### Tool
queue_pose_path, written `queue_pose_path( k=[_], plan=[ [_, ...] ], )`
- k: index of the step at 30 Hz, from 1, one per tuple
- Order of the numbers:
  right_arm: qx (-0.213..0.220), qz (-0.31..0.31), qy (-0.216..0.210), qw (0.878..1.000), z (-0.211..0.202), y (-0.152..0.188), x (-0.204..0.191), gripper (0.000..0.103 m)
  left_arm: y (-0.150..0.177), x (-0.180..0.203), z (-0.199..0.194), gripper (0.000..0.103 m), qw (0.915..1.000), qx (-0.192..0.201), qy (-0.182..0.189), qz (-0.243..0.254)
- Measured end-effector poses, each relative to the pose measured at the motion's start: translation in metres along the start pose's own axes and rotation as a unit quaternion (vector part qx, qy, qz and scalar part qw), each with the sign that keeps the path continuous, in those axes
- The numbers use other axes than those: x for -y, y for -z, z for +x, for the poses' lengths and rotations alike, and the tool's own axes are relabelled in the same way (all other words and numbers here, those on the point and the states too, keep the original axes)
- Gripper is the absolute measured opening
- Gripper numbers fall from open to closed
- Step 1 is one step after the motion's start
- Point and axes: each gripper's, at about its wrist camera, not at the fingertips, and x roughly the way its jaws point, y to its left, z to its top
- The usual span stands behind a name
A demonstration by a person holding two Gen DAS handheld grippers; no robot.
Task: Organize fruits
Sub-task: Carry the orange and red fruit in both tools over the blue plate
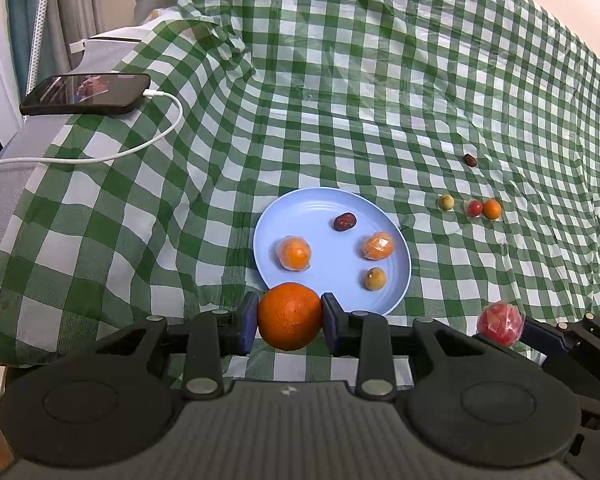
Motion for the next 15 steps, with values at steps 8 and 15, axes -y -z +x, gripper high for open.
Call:
queue_pose_path(
  k=[8, 15],
  plan=[
    [-0.003, 0.004, 0.002, 1.000, 0.005, 0.002, -0.001, 0.033, -0.003, 0.001, 0.004, 0.037, 1.0000, -0.001, 0.002, -0.002],
    [-0.004, 0.008, 0.006, 1.000, 0.013, -0.001, 0.002, 0.033, -0.010, 0.002, 0.011, 0.037, 1.0000, -0.004, 0.004, -0.002]
  ],
)
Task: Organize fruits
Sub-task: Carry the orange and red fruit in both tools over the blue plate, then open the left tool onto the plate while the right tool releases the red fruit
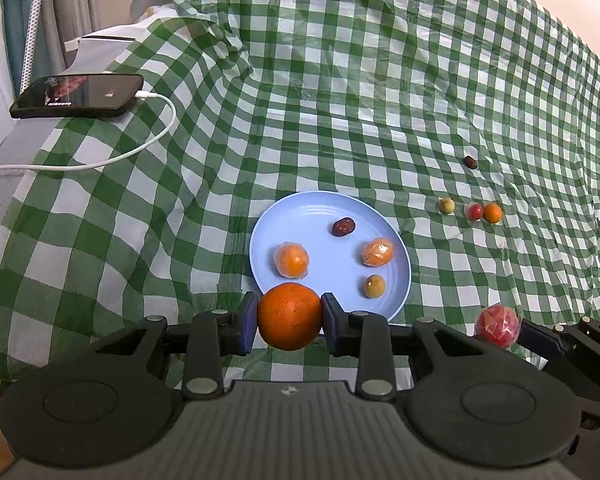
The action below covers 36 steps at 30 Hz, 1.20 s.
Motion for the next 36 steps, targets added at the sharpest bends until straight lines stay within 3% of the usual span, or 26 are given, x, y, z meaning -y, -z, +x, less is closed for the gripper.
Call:
queue_pose_path(
  k=[13, 36],
  plan=[
    [-0.011, 0.003, -0.003, 1.000, 0.028, -0.010, 0.007, 0.033, -0.017, 0.001, 0.025, 0.037, 0.9999, -0.012, 0.003, 0.005],
    [-0.063, 0.024, -0.010, 0.998, 0.127, -0.029, 0.023, 0.033, -0.059, 0.010, 0.122, 0.037, 0.9979, -0.052, -0.002, 0.039]
  ],
)
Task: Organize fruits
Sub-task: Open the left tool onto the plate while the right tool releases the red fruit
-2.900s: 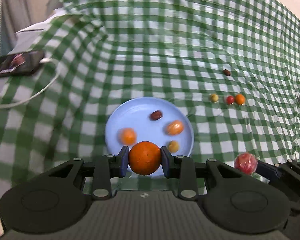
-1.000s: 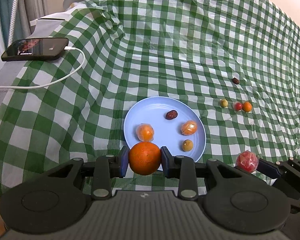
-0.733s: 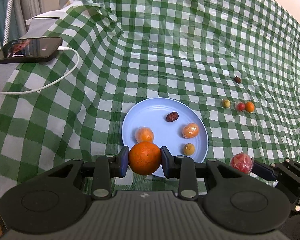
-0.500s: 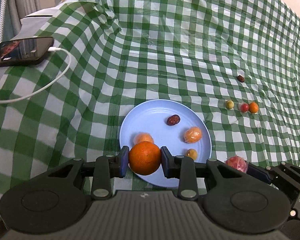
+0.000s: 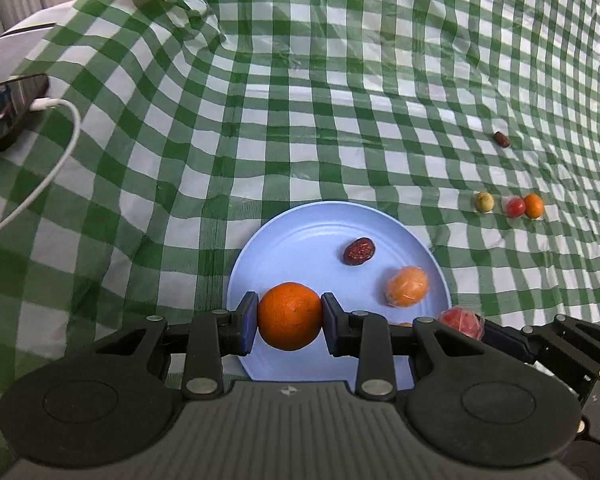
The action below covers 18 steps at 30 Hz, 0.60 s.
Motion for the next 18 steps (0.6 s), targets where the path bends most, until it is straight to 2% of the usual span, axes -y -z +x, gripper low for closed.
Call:
queue_pose_path(
  k=[9, 11, 12, 13, 14, 15, 18],
  plan=[
    [-0.020, -0.018, -0.004, 1.000, 0.030, -0.002, 0.001, 0.033, -0.005, -0.002, 0.029, 0.039, 0.9998, -0.014, -0.001, 0.010],
    [-0.027, -0.027, -0.013, 0.999, 0.036, -0.006, 0.001, 0.034, -0.006, -0.004, 0.033, 0.064, 0.9998, -0.012, 0.009, 0.015],
    [-0.029, -0.030, -0.018, 0.999, 0.037, -0.008, 0.001, 0.037, -0.006, -0.004, 0.031, 0.090, 0.9999, -0.007, 0.005, 0.013],
    [-0.028, -0.034, -0.019, 0.999, 0.037, -0.010, 0.001, 0.051, -0.007, -0.005, 0.027, 0.103, 0.9999, 0.005, -0.002, 0.009],
    [-0.026, -0.039, -0.018, 0.999, 0.035, -0.012, 0.001, 0.068, -0.007, -0.006, 0.021, 0.102, 0.9998, 0.020, -0.005, 0.007],
    [-0.023, -0.042, -0.014, 0.999, 0.032, -0.013, 0.001, 0.080, -0.007, -0.006, 0.016, 0.103, 0.9995, 0.030, -0.003, 0.011],
    [-0.012, -0.040, -0.001, 0.999, 0.015, -0.013, 0.004, 0.092, -0.002, -0.007, 0.003, 0.103, 0.9990, 0.029, -0.008, 0.033]
  ],
)
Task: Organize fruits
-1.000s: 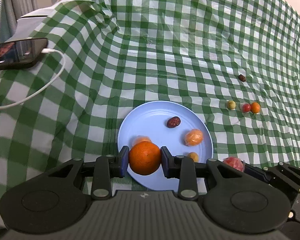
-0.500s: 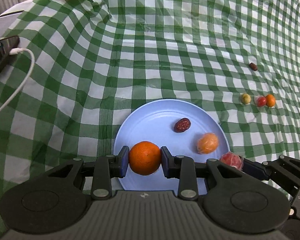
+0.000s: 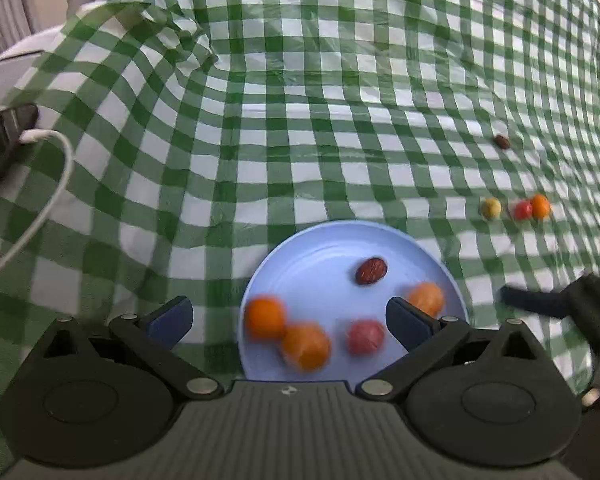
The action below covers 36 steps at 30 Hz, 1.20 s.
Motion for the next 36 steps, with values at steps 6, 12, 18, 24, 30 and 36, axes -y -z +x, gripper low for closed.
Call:
queue_pose_path(
  k=[6, 12, 18, 24, 30, 36],
  plan=[
    [-0.008, 0.018, -0.001, 1.000, -0.043, 0.022, -0.009, 0.098, 0.036, -0.008, -0.039, 0.103, 0.9992, -0.002, -0.017, -0.036],
    [0.016, 0.015, 0.001, 1.000, -0.085, 0.041, -0.029, 0.100, 0.062, -0.006, -0.081, 0.103, 0.9974, 0.015, -0.032, -0.062],
    [0.058, 0.019, 0.019, 0.998, -0.117, 0.044, -0.032, 0.102, 0.074, 0.007, -0.111, 0.103, 0.9967, 0.042, -0.032, -0.061],
    [0.077, 0.010, 0.021, 0.997, -0.137, 0.053, -0.035, 0.102, 0.080, 0.020, -0.133, 0.103, 0.9961, 0.067, -0.032, -0.048],
    [0.091, 0.006, 0.023, 0.996, -0.147, 0.056, -0.039, 0.102, 0.085, 0.025, -0.143, 0.103, 0.9955, 0.078, -0.032, -0.043],
    [0.096, 0.003, 0.024, 0.995, -0.151, 0.056, -0.041, 0.102, 0.085, 0.022, -0.150, 0.103, 0.9945, 0.085, -0.034, -0.049]
  ],
)
